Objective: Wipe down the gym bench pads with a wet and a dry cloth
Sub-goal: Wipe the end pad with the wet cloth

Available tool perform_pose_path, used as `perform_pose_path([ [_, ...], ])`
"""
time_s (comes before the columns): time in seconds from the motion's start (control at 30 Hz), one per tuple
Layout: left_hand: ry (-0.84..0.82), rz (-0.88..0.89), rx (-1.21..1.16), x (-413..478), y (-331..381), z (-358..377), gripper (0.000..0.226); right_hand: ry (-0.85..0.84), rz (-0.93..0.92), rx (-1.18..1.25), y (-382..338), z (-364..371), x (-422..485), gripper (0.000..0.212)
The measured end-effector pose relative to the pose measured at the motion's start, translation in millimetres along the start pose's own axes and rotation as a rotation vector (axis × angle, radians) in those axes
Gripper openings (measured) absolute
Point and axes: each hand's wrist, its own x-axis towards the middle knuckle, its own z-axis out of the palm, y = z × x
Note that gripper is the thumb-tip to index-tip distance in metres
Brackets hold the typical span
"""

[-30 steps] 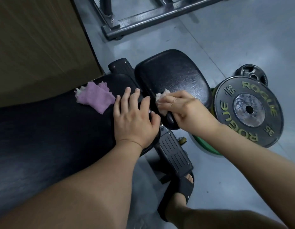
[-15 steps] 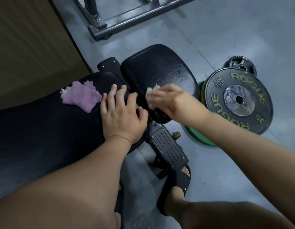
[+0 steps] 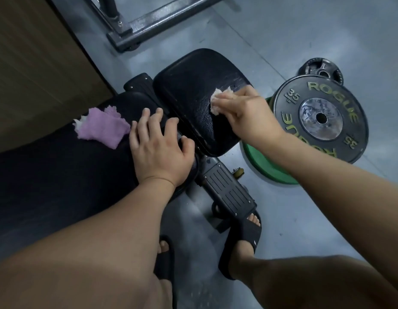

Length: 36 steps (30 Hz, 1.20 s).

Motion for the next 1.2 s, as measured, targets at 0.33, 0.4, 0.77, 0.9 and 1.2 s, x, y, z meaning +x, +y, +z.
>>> perform_pose_path([
  [0.33, 0.002, 0.000, 0.009, 0, 1, 1, 0.045, 0.063, 0.056, -0.037, 27, -11, -29, 0.032],
  [0.4, -0.002, -0.002, 0.003, 0, 1, 1, 0.045, 0.135, 0.206, -0.055, 26, -4, -20, 0.029],
  [0.77, 0.004, 0.012, 0.004, -1, 1, 2, 0.046, 0.332, 0.463, -0.027, -2, 19, -52, 0.031],
  [0.9, 0.004, 0.011, 0.003, -3, 2, 2, 0.049, 0.650, 0.951, 0.431, -34, 41, -65, 0.020],
  [1.2, 0.028, 0.023, 0.052, -4, 2, 7, 0.048, 0.590, 0.908, 0.740, -82, 74, -103, 0.051],
])
